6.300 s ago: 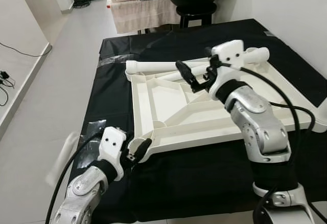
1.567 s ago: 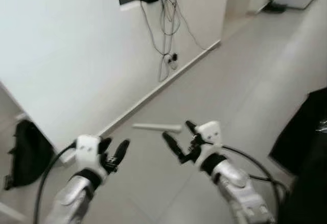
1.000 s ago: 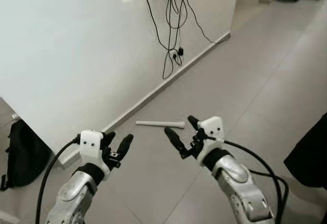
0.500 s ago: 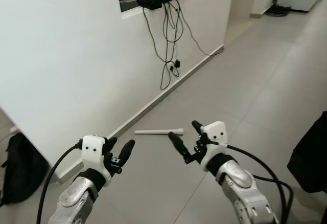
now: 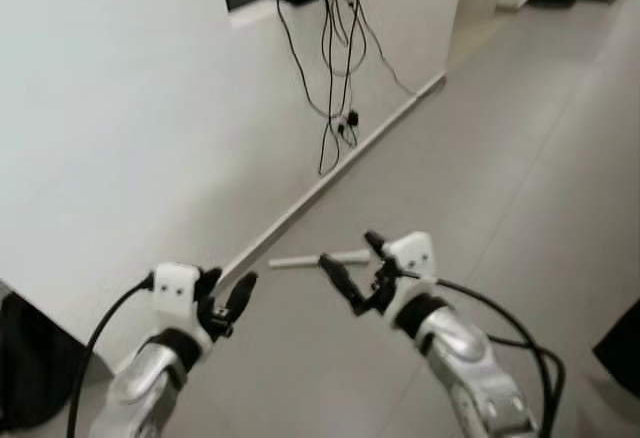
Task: Building children table
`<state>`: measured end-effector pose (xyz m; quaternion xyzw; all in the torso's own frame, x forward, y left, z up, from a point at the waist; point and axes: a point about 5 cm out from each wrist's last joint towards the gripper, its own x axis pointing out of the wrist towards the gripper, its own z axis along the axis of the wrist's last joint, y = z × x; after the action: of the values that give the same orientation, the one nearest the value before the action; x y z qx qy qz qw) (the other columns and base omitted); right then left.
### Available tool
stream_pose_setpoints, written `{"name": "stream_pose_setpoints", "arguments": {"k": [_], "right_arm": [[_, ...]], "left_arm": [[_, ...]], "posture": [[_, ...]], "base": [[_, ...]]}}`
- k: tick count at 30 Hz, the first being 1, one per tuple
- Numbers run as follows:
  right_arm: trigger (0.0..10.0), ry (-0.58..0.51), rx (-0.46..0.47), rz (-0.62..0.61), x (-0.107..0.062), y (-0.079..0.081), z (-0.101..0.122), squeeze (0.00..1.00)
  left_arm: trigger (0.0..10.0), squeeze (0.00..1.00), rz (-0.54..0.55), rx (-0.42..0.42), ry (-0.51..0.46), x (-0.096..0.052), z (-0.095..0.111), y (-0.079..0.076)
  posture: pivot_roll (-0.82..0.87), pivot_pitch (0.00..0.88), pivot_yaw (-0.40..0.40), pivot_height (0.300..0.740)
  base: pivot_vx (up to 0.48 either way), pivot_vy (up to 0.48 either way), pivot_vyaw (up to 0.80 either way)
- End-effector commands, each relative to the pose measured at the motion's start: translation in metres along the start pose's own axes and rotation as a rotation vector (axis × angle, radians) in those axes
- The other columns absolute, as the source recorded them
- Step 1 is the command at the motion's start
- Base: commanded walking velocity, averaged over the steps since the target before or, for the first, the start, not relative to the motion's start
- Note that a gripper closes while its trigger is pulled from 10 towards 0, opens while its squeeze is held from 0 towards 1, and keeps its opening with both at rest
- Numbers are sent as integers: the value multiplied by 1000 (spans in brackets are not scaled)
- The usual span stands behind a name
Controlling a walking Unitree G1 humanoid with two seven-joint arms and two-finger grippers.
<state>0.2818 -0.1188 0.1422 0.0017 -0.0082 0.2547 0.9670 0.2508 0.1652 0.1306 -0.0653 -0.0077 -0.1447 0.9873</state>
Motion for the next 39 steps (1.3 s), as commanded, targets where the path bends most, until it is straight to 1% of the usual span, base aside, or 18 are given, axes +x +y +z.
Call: {"name": "stream_pose_setpoints", "arguments": {"k": [1,39], "right_arm": [[10000,15,9,-4,-1,0,-3,0],[10000,18,-28,-16,1,-5,-3,0]], "left_arm": [[10000,0,2,4,25,-3,-4,1],[10000,0,3,-13,24,-4,-6,-1]], "posture": [[-56,123,64,740],[-55,119,52,740]], "base": [[386,0,0],[386,0,0]]}}
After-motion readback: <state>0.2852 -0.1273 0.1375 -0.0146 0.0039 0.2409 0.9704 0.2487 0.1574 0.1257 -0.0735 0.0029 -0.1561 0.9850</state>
